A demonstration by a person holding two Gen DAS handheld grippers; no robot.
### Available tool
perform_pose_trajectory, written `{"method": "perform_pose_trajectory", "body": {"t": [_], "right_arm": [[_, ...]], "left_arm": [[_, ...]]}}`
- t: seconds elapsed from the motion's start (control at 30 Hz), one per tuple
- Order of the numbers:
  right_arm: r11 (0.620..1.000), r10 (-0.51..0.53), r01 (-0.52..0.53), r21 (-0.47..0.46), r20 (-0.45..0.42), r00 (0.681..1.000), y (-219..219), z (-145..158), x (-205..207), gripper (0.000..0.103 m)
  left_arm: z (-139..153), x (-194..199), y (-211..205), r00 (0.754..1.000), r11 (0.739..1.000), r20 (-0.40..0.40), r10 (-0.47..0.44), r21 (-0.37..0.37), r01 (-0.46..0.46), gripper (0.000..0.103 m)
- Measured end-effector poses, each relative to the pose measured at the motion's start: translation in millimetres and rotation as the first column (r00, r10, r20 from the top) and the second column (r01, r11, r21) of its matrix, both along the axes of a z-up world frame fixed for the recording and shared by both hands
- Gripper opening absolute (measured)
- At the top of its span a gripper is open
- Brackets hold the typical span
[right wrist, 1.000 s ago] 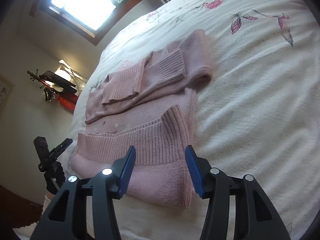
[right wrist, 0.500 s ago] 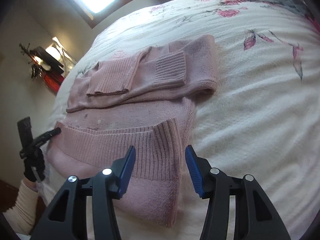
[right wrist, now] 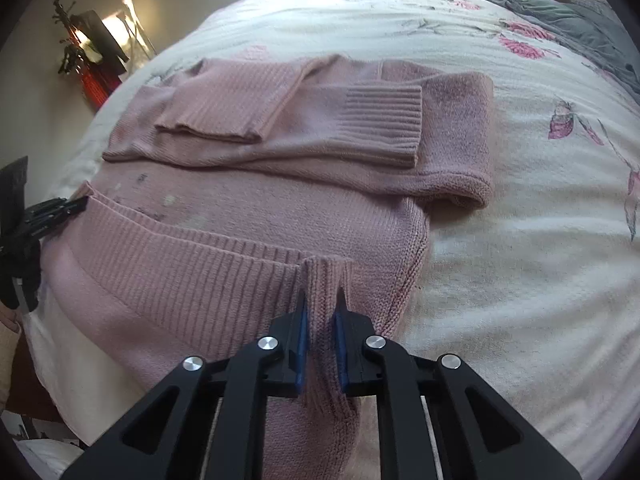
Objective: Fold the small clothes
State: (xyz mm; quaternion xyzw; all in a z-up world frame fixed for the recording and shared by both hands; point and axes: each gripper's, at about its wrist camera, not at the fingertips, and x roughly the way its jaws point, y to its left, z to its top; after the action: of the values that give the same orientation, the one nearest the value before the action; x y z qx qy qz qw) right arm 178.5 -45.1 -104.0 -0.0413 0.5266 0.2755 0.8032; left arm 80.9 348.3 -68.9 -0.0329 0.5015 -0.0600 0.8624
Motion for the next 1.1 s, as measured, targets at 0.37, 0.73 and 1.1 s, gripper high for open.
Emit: {"method": "perform_pose_trajectory", "body": {"t": [0.37,0.73,1.1], "right_arm": [[0.968,-0.069,0.037,0.248,0.121,0.990,-41.7,92.2,1.8,0.010],[0.942,-0.201,0.155,0.298,0.129,0.971,-28.7,124.9,114.1,0.010],[0.942,-0.295,0.293,0.164,-0.015,0.955,-4.4,39.3,206.8,0.010]], "left_arm": [[89.0,-5.3,-5.5,0.970,0.994,0.242,0.027,-0.106,-0.001,0.008],[119.9,117.8,12.1,0.936,0.989,0.320,0.148,-0.074,-0.131,0.007],[29.5,212.3,19.2,0.975,0.983,0.145,0.168,0.045,-0.176,0.008]]}}
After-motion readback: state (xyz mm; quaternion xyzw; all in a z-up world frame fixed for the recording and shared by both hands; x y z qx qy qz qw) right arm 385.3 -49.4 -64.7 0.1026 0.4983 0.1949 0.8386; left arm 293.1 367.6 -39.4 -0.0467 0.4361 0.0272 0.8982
